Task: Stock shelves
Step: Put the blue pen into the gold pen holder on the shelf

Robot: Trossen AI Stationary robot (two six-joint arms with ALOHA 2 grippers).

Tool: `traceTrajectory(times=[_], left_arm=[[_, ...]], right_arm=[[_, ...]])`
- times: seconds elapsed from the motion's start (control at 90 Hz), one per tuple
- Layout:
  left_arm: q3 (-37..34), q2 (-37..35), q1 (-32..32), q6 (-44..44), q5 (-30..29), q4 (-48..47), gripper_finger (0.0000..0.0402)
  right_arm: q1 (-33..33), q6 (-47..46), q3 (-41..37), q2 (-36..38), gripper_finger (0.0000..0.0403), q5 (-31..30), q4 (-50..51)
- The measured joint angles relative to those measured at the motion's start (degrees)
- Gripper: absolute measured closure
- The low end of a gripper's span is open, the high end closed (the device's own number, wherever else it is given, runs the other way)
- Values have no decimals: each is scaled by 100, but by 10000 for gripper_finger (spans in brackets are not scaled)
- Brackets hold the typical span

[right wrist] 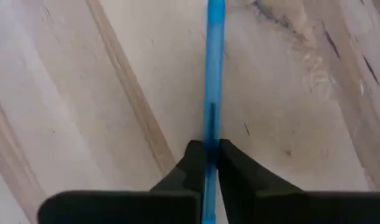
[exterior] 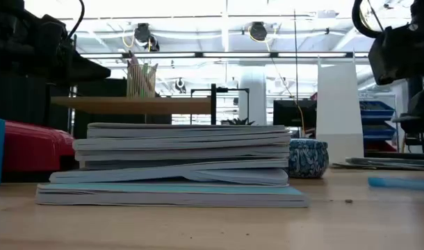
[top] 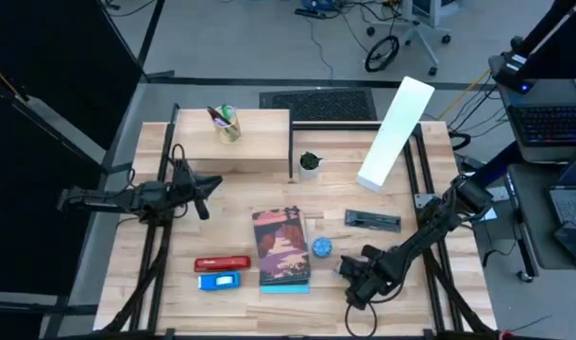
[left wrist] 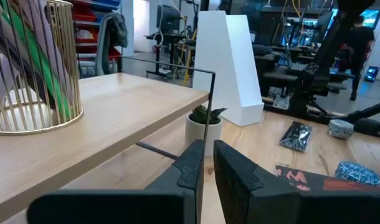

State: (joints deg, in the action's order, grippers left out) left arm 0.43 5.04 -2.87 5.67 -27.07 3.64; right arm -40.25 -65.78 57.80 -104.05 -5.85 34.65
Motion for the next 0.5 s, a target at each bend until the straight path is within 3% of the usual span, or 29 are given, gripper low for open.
traceTrajectory(times=[0.244, 0.5], left_arm=[[0, 0, -2, 0, 0, -2, 379], [0, 0, -1, -2, 0, 0, 379]], right_arm=[[4, -50, -13, 95, 399, 85, 0], [11, 131, -35, 778, 402, -296, 270]])
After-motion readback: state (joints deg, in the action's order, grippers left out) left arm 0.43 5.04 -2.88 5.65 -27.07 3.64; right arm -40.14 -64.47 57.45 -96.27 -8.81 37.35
